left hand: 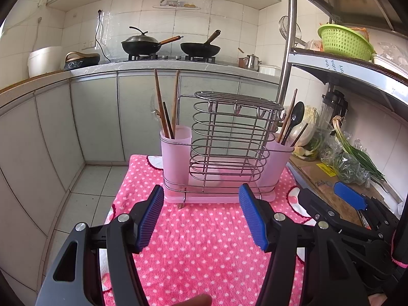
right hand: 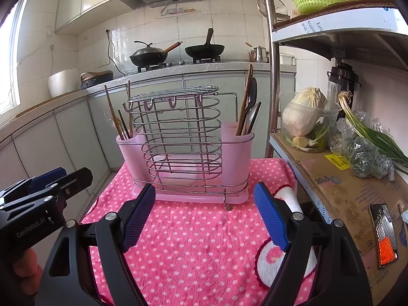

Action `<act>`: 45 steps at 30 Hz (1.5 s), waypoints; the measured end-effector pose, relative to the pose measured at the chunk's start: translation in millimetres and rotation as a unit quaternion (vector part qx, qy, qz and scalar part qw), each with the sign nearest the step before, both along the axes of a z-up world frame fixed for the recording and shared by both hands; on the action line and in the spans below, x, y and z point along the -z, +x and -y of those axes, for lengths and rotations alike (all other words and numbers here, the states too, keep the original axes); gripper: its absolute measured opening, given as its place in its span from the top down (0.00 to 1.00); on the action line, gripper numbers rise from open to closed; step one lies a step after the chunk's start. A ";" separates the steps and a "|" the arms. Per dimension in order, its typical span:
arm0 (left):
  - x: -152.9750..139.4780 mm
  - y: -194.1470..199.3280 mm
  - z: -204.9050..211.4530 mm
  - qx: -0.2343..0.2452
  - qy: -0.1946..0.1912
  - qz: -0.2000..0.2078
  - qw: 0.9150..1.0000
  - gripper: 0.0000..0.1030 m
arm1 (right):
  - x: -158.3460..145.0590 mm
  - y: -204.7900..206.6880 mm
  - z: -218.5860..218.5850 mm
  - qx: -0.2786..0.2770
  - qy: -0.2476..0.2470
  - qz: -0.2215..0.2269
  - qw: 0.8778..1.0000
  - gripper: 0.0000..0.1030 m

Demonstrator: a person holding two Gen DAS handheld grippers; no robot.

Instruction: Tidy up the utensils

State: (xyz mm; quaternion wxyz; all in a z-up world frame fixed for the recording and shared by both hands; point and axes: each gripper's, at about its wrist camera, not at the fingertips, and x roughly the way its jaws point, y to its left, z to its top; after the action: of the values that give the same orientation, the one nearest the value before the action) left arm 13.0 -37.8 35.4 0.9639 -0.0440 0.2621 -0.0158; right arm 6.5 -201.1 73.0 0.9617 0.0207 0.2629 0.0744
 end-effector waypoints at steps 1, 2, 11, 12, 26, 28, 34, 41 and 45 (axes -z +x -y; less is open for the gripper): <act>-0.2 0.1 0.0 0.000 0.001 0.000 1.000 0.41 | -0.2 -0.2 -0.2 0.000 0.000 0.000 1.000 0.22; -0.3 -0.2 0.1 0.001 0.000 0.000 1.000 0.41 | -0.3 -0.2 -0.4 0.000 -0.001 0.000 1.000 0.22; -0.9 -0.4 -0.1 0.001 0.002 0.001 1.000 0.41 | -0.9 -0.6 -0.8 -0.001 -0.002 0.001 1.000 0.22; -1.0 -0.6 -0.2 0.001 0.002 0.001 1.000 0.41 | -0.9 -0.7 -0.9 -0.001 -0.002 0.001 1.000 0.22; 0.7 3.5 -0.8 0.001 0.004 -0.005 1.000 0.41 | -1.7 2.3 -1.1 -0.003 -0.005 -0.003 1.000 0.22; 1.4 4.4 -0.2 0.001 0.005 -0.006 1.000 0.41 | -0.5 3.0 -0.8 -0.003 -0.004 -0.004 1.000 0.22; 3.4 6.5 0.2 -0.002 0.006 -0.008 1.000 0.41 | 0.5 3.9 -1.0 -0.003 -0.004 -0.005 1.000 0.22; 6.2 8.8 0.6 -0.005 0.008 -0.011 1.000 0.41 | 4.7 6.3 -0.4 -0.002 -0.004 -0.008 1.000 0.22; 7.2 11.1 0.7 -0.006 0.008 -0.013 1.000 0.41 | 6.5 8.4 0.4 -0.001 -0.003 -0.010 1.000 0.22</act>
State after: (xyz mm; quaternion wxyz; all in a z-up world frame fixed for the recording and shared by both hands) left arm 24.1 -38.4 28.2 0.9608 -0.0379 0.2744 -0.0074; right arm 14.8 -201.5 66.5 0.9590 0.0178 0.2728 0.0746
